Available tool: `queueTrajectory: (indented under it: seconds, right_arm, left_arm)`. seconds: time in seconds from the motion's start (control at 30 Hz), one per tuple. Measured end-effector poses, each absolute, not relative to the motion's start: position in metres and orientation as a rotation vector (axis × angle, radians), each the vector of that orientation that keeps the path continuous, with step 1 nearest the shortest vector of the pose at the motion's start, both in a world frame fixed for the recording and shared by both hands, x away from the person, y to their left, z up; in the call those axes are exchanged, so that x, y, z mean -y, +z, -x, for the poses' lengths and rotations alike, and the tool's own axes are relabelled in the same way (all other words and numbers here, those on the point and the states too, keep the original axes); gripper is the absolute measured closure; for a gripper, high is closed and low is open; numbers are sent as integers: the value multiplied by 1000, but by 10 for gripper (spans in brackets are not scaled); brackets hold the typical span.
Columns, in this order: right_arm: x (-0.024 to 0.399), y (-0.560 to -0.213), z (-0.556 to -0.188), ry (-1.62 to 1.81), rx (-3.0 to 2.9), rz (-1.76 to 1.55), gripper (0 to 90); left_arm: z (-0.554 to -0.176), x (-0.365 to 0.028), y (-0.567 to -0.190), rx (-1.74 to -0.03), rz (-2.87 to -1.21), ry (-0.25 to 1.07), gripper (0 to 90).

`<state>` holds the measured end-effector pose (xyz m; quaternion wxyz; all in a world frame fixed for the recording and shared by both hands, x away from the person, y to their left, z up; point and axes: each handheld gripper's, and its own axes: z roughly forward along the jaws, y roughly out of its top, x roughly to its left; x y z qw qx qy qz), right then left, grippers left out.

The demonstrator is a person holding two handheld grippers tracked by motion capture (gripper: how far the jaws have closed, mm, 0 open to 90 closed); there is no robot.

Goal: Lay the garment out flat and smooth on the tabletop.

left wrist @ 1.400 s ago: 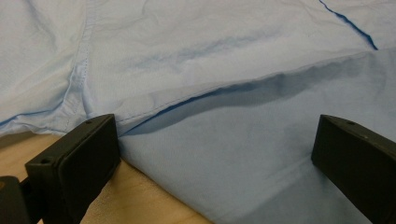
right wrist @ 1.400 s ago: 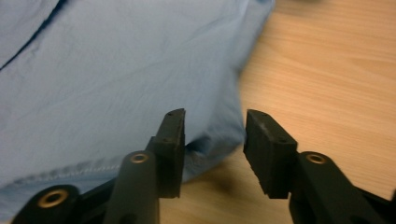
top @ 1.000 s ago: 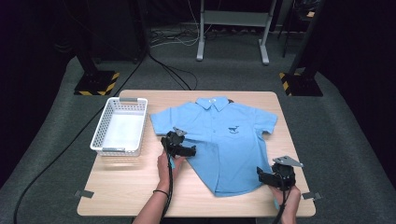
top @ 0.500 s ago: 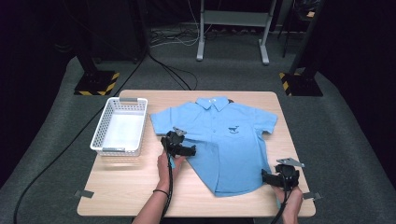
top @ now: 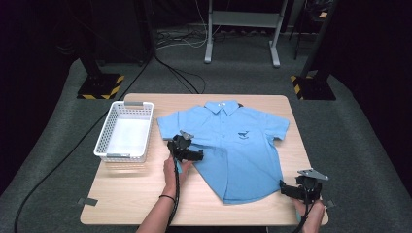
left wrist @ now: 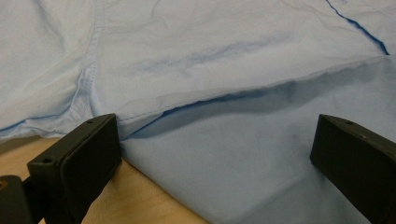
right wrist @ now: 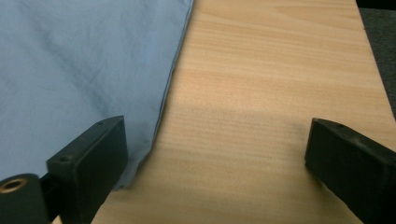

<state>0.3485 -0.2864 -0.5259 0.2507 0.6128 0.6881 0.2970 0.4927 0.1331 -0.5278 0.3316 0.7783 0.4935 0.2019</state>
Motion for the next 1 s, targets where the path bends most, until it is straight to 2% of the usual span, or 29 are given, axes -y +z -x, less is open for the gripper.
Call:
queueTrajectory:
  seconds: [0.07,0.33,0.57,0.67,0.77,1.0]
  right_arm:
    - [289,-525,-351,859,-1888,-1658,9]
    - [288,-528,-362,857,-1948,-1604,3]
    - [284,-528,-362,841,-1956,-1584,3]
    - [285,-528,-363,841,-1958,-1583,3]
    - [285,-528,-362,840,-1955,-1584,4]
    - [284,-528,-362,835,-1947,-1583,9]
  left_arm:
    - [-496,-133,-528,-1287,-2033,527,16]
    - [-501,-134,-528,-1276,-2039,520,15]
    - [-482,-139,-514,-1239,-1954,506,3]
    - [-470,-127,-495,-1156,-1934,522,5]
    - [-465,-112,-483,-1092,-1910,478,5]
    - [-468,-53,-491,-973,-2064,415,9]
